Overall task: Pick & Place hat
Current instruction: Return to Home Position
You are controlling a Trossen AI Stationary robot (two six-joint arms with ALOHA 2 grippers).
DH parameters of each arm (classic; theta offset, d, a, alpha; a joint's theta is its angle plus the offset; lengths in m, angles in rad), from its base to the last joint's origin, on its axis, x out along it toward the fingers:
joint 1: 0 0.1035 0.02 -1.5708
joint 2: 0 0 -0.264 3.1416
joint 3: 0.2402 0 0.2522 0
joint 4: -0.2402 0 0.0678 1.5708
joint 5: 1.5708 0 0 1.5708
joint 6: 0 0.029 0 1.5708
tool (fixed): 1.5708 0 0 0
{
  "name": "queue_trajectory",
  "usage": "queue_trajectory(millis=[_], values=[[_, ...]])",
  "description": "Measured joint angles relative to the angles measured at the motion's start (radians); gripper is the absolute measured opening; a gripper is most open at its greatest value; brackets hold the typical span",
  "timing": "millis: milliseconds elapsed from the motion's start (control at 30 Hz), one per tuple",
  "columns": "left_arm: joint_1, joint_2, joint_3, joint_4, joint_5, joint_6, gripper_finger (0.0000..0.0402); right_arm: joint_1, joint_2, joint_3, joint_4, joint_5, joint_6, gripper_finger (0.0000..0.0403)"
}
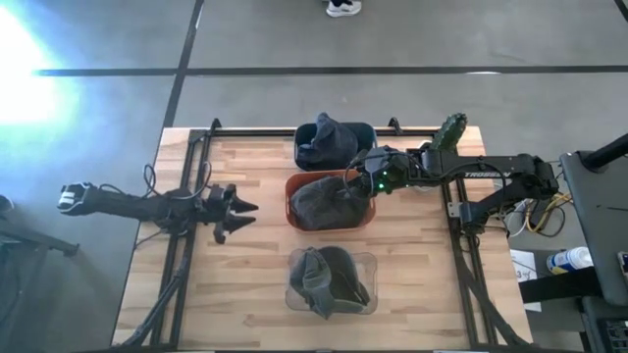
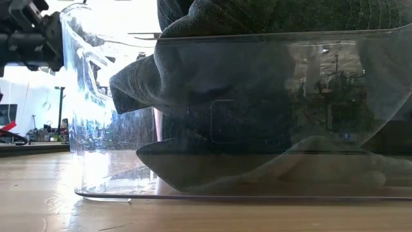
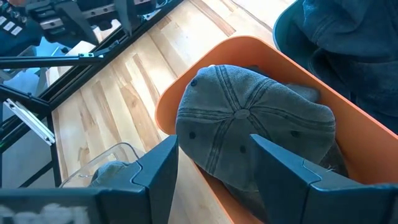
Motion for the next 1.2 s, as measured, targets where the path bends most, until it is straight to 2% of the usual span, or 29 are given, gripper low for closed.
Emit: queue_trajectory(millis=[200,400,533,1200], values=[[0.041,-0.061,-0.035,-0.042,0.001,0.015,0.02,0.0,0.0,0.0,0.0,0.0,0.0,0.0189],[0.087,-0.117,-0.032,-0.254,0.002,0.014,0.02,0.0,0.0,0.0,0.0,0.0,0.0,0.0189],[0.107,-0.145,-0.033,-0.313,-0.012,0.016,0.02,0.0,0.0,0.0,0.0,0.0,0.0,0.0189],[0.107,-0.14,-0.032,-0.322,-0.029,0.017,0.02,0.0,0.0,0.0,0.0,0.0,-0.001,0.0189]])
